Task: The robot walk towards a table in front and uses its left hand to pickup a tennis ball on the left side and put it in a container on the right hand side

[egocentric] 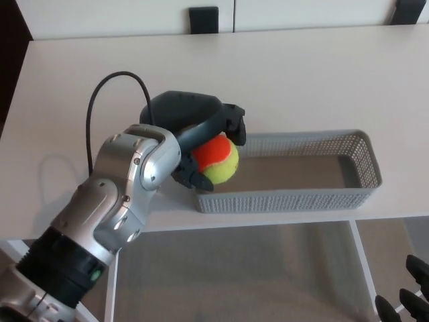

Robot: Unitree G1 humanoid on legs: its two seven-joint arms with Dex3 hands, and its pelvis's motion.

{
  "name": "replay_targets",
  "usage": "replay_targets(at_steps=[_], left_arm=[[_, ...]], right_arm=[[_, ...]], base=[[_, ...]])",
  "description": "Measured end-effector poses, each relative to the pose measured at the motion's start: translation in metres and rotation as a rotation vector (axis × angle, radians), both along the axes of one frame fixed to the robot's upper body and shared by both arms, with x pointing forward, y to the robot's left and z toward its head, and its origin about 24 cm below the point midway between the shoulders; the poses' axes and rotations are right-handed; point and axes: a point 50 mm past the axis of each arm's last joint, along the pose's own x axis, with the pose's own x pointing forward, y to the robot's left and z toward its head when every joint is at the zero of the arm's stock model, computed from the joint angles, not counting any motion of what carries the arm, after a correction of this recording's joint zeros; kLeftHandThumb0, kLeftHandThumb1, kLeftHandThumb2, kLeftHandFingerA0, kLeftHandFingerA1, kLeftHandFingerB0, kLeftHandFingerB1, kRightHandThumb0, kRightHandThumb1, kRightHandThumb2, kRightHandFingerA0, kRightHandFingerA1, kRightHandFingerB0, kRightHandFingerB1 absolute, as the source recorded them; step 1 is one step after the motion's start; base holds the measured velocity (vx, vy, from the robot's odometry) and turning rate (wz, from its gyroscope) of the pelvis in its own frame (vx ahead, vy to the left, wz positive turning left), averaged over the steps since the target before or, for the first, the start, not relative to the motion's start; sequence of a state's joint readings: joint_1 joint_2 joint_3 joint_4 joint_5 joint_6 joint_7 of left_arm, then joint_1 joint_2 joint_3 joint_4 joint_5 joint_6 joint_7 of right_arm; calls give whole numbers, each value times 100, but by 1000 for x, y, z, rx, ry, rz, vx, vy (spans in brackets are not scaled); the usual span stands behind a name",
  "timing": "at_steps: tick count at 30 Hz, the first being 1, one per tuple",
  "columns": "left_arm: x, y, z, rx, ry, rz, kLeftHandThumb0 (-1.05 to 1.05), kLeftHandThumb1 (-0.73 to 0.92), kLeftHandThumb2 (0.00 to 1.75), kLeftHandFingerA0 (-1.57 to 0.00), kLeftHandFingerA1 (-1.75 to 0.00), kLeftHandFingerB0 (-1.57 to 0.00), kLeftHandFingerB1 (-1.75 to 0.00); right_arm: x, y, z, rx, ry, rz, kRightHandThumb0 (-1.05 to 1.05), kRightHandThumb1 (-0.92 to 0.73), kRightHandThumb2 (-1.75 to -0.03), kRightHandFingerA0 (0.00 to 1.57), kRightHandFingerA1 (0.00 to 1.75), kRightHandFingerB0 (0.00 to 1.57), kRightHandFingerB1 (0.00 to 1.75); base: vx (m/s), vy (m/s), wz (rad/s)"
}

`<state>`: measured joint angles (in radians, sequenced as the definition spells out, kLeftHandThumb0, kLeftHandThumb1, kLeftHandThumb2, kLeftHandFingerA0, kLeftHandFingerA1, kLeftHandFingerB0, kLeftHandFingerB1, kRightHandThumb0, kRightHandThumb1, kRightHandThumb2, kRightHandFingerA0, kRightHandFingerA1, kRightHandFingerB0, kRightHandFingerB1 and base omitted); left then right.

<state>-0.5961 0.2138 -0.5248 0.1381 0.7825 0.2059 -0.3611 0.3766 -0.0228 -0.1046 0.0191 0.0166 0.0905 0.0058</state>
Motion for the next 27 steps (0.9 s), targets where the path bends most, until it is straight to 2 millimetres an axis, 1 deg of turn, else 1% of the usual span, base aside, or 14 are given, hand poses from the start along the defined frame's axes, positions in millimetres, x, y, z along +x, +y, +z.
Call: replay_targets(at_steps=[1, 4, 5, 6, 9, 10, 14, 15, 18, 21, 22, 23, 24, 27], left_arm=[[0, -1, 0, -11, -10, 3, -50, 66, 60, -43, -56, -23, -28], [0, -3, 1, -24, -45, 9, -50, 66, 60, -43, -56, -23, -28], [0, -3, 2, -23, -57, 12, -91, 51, 90, 0, 0, 0, -3], [0, -3, 2, -22, -63, 14, -92, 52, 92, 0, 0, 0, -3], [-1, -3, 4, -26, -94, 24, -92, 52, 92, 0, 0, 0, -3], [-1, -2, 4, -27, -99, 26, -97, 54, 98, 0, 0, 0, -3], [-4, -2, 5, -25, -120, 31, -97, 54, 98, 0, 0, 0, -3], [-5, -2, 6, -25, -124, 33, -105, 75, 64, 0, 0, 0, -1], [-7, -3, 7, -21, -137, 28, -105, 77, 64, 0, 0, 0, 0], [-11, -5, 14, -28, -167, 10, -105, 77, 64, 0, 0, 0, 0], [-12, -6, 15, -29, -171, 8, -105, 80, 62, 0, 0, 0, 0], [-13, -6, 16, -28, -177, 4, -105, 80, 62, 0, 0, 0, 0], [-15, -6, 19, -28, -191, -3, -105, 80, 62, 0, 0, 0, 0], [-19, -7, 26, -28, -220, -19, -105, 80, 62, 0, 0, 0, 0]], right_arm=[[0, 0, 0, 0, 1, 1, -38, -57, -76, 2, 45, 1, 38], [0, 1, -1, 1, 3, 4, -38, -57, -76, 2, 45, 1, 38], [0, 1, -1, 1, 3, 5, -36, -64, -63, 4, 48, 4, 34], [0, 1, -1, 0, 3, 6, -36, -64, -62, 2, 51, 4, 35], [0, 1, 0, -4, 3, 9, -36, -64, -62, 2, 51, 4, 35], [0, 1, 0, -4, 3, 9, -41, -58, -74, 2, 46, 2, 39], [0, 1, 0, -8, 3, 13, -41, -58, -74, 2, 46, 2, 39], [0, 1, 0, -8, 4, 14, -36, -65, -60, 0, 48, 1, 40], [0, 1, 0, -12, 6, 19, -36, -65, -61, 0, 47, 3, 38], [0, 1, 0, -16, 8, 26, -36, -65, -61, 0, 47, 3, 38], [0, 1, 0, -16, 8, 27, -42, -56, -75, 2, 47, 1, 41], [0, 1, 0, -16, 8, 28, -42, -56, -75, 2, 47, 1, 41], [0, 1, 0, -17, 8, 29, -37, -64, -62, 3, 42, 4, 36], [0, 1, 0, -16, 8, 30, -37, -64, -62, 3, 42, 4, 36]], base=[[0, 0, 0], [0, 0, 0], [0, 0, 0], [0, 0, 0], [0, 0, 0], [0, 0, 0], [0, 0, 0], [0, 0, 0], [0, 0, 0], [0, 0, 0], [0, 0, 0], [0, 0, 0], [0, 0, 0], [0, 0, 0]])
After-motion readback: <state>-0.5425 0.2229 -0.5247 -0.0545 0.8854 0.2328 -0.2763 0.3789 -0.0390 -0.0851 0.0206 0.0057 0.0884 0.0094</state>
